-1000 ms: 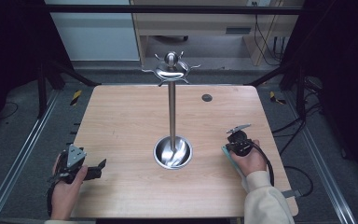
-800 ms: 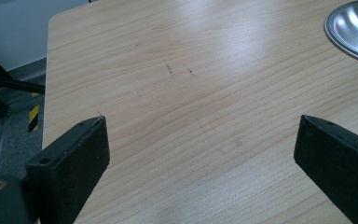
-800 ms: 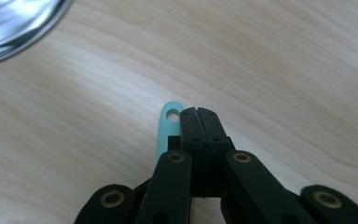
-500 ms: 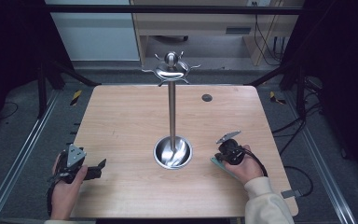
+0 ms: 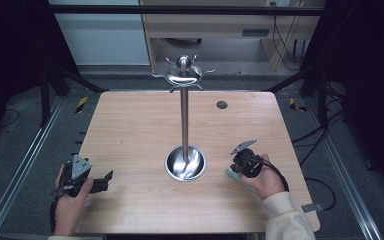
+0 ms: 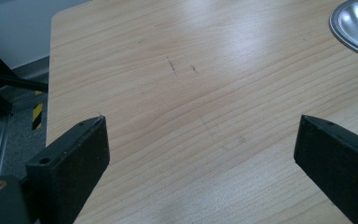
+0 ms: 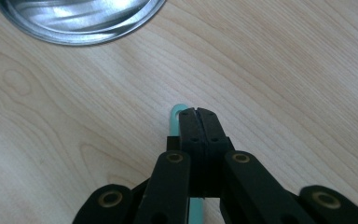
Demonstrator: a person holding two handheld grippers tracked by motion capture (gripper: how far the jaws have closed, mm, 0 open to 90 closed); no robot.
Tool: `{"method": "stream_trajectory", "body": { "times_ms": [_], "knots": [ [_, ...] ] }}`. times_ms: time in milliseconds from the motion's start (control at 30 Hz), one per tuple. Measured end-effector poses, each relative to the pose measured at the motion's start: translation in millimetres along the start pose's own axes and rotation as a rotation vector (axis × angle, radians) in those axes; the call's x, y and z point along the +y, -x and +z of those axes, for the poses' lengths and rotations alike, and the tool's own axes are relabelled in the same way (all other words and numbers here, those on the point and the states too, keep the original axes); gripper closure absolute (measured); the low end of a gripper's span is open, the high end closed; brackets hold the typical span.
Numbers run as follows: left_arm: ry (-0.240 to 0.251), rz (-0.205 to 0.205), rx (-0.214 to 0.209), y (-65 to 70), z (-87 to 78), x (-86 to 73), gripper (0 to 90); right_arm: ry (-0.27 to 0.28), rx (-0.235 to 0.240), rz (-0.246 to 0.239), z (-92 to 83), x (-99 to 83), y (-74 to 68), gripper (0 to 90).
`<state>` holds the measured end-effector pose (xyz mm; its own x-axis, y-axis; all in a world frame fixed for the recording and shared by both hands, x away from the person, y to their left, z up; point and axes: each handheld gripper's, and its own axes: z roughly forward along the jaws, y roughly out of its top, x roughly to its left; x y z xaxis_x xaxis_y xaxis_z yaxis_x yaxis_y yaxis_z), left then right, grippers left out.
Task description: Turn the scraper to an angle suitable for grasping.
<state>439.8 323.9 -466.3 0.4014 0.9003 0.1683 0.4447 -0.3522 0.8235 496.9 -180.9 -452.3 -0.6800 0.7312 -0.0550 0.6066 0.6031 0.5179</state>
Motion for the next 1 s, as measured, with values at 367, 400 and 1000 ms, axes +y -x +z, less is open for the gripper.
{"method": "stream_trajectory", "body": {
  "times_ms": [367,400,1000],
  "knots": [
    [0.005,0.012,-0.006,1.9,0.4,1.4,3.0,-0.170,0.030,-0.044,1.0,7.2,5.3,83.2],
    [0.005,0.012,-0.006,1.9,0.4,1.4,3.0,-0.170,0.030,-0.044,1.0,7.2,5.3,83.2],
    [-0.003,0.017,-0.006,0.9,0.8,1.1,3.0,-0.286,0.052,-0.073,16.0,20.4,3.4,68.2]
  ]
}}
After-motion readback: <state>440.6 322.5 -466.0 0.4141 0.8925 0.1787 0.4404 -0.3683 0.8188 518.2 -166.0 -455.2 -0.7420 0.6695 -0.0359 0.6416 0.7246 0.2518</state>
